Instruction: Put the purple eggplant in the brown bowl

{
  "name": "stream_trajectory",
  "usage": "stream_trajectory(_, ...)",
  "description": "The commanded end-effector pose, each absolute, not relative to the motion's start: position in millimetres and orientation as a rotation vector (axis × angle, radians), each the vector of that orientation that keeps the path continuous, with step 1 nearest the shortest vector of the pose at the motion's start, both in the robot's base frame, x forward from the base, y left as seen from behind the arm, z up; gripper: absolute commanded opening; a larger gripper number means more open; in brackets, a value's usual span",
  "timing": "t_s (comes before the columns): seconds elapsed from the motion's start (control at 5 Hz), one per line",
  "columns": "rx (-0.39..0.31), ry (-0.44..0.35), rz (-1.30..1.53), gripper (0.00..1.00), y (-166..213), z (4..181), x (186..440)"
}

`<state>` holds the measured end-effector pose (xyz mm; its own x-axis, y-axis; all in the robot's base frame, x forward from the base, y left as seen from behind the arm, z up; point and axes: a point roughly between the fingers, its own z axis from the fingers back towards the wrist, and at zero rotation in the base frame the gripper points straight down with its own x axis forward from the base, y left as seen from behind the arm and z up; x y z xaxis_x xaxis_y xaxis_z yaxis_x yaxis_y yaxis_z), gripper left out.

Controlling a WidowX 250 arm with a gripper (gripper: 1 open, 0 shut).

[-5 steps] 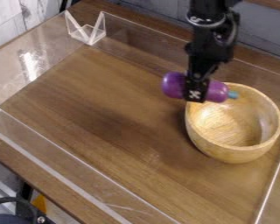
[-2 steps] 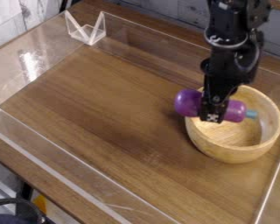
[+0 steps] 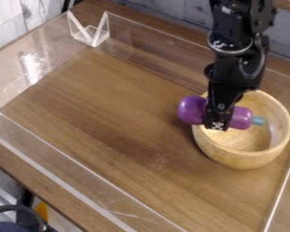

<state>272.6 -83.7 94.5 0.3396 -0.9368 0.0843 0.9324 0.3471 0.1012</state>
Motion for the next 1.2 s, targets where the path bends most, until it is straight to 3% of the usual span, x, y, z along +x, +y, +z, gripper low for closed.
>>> stream_trajectory(0.0, 0.063, -0.213, -1.201, 0.00, -79, 112.4, 279)
stream_trajectory(1.0, 0.095, -0.257, -1.134, 0.00, -52, 119.9, 289)
